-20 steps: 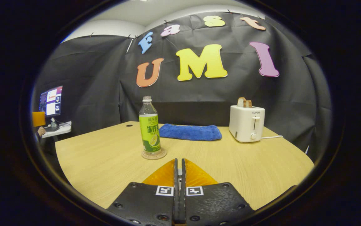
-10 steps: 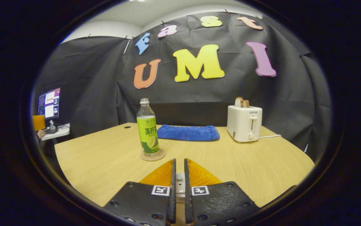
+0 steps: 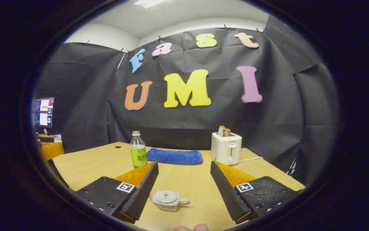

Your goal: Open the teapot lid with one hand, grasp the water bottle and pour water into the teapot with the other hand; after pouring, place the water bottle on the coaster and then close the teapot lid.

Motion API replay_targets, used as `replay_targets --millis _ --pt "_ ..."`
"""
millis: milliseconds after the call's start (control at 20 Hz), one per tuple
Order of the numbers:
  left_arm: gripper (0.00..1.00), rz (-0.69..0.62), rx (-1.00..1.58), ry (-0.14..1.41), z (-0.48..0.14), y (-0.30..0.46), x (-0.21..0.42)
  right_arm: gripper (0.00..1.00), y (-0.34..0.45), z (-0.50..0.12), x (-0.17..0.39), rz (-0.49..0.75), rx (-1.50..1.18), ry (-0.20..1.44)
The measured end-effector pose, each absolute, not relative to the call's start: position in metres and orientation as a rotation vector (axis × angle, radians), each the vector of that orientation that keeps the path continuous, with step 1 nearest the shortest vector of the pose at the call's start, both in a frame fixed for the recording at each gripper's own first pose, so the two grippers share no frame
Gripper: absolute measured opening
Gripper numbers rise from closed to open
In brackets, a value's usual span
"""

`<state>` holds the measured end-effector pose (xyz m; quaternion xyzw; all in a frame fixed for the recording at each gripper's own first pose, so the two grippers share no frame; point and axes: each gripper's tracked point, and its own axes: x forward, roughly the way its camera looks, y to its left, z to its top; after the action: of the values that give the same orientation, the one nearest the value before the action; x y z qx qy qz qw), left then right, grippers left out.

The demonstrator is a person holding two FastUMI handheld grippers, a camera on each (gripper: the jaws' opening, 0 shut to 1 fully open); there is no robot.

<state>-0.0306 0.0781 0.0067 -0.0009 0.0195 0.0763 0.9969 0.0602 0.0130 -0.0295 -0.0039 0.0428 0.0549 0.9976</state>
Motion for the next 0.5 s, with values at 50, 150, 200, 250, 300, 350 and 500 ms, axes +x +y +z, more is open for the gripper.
replay_targets --millis 50,150,200,250,300,350,500 --pt "0.98 0.146 0.0 0.028 0.009 0.075 -0.028 0.98 0.007 -0.02 0.052 0.095 -0.018 0.07" --pt "0.98 0.134 0.014 0.01 0.011 0.069 -0.029 0.98 -0.003 -0.004 0.035 0.068 -0.044 0.038" --pt "0.97 0.126 0.023 0.001 0.012 0.067 -0.03 0.98 -0.004 0.002 0.025 0.061 -0.051 0.026" --pt "0.98 0.124 0.032 -0.004 0.012 0.067 -0.032 0.98 -0.003 0.006 0.016 0.059 -0.057 0.019" --pt "0.97 0.124 0.038 -0.007 0.011 0.067 -0.035 0.98 -0.002 0.007 0.007 0.056 -0.063 0.012" --pt "0.98 0.125 0.045 -0.005 0.012 0.068 -0.037 0.98 0.0 0.008 -0.002 0.054 -0.07 0.011" --pt "0.98 0.135 0.027 -0.015 0.015 0.069 -0.042 0.96 0.009 0.007 -0.02 0.051 -0.079 0.008"
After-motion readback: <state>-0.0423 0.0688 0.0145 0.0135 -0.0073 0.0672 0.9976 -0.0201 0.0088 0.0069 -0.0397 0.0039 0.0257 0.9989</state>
